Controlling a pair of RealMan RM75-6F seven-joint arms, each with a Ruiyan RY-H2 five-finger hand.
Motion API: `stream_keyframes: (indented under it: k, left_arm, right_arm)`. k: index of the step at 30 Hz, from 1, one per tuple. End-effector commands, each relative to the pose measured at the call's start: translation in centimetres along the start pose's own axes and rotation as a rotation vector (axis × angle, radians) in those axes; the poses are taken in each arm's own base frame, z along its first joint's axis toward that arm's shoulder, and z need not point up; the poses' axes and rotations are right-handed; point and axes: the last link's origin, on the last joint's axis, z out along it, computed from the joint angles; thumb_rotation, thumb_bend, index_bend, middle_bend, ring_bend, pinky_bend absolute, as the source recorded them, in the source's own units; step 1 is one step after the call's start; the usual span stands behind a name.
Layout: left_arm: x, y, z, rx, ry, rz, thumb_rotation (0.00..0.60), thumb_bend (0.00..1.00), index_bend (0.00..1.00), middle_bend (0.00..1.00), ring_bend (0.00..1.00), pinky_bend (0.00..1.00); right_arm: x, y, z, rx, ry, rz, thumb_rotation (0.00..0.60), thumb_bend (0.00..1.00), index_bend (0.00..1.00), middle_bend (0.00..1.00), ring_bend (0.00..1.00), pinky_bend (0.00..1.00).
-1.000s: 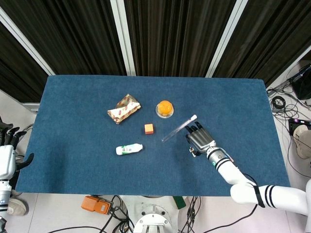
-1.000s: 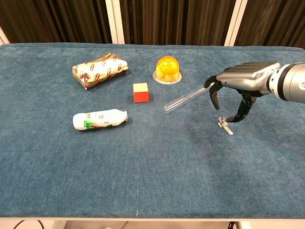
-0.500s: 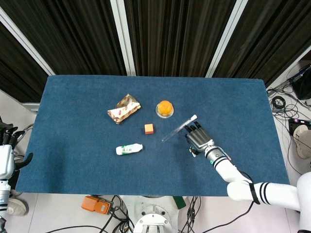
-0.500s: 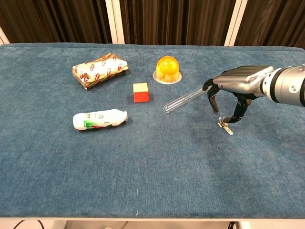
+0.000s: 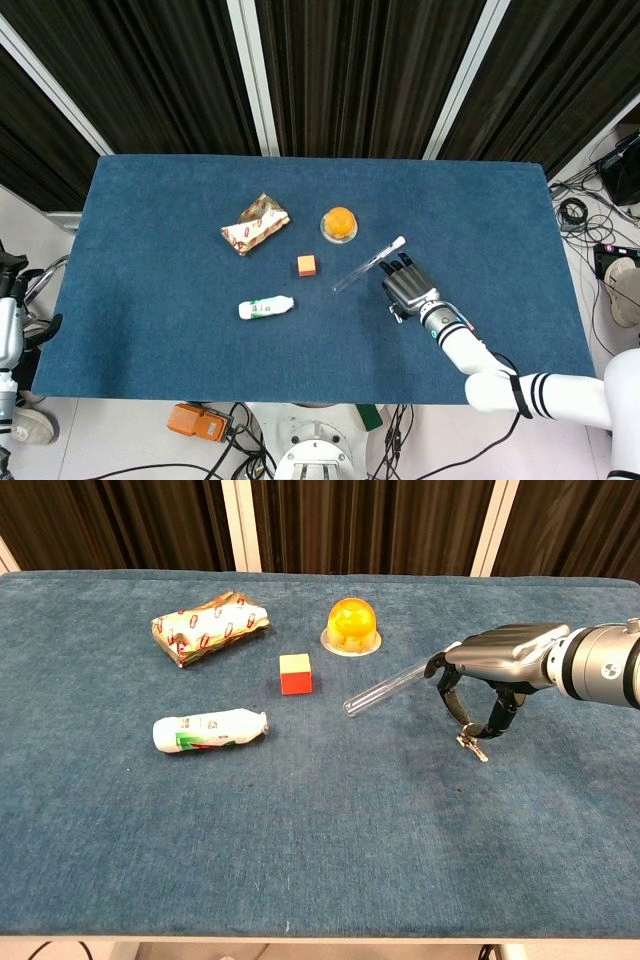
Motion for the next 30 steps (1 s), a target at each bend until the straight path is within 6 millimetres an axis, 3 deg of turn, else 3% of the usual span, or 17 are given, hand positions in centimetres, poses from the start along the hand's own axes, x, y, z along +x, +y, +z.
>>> stream_keyframes:
  k: [1, 7, 17, 30]
  left_arm:
    - [0.0, 0.0, 0.0, 0.003, 0.000, -0.003, 0.600, 0.22, 0.22, 0.12, 0.03, 0.07]
    - [0.1, 0.0, 0.0, 0.003, -0.001, -0.004, 0.600, 0.22, 0.22, 0.12, 0.03, 0.07]
    - [0.2, -0.1, 0.1, 0.005, 0.007, -0.014, 0.600, 0.22, 0.22, 0.12, 0.03, 0.07]
    - [0.1, -0.1, 0.1, 0.002, 0.005, -0.012, 0.600, 0.22, 0.22, 0.12, 0.03, 0.07]
  right_arm:
    - [0.0, 0.0, 0.0, -0.001, -0.003, -0.008, 0.600, 0.55, 0.64, 0.14, 0.18, 0.10]
    - [0.1, -0.3, 0.2, 0.003, 0.002, -0.007, 0.600, 0.55, 0.65, 0.14, 0.18, 0.10]
    - [1.3, -1.0, -0.4, 0.035, 0.047, -0.001, 0.600, 0.65, 0.73, 0.14, 0.19, 0.11]
    - [8.3, -3.1, -3.2, 0.119, 0.177, 0.059, 0.600, 0.65, 0.74, 0.14, 0.19, 0.11]
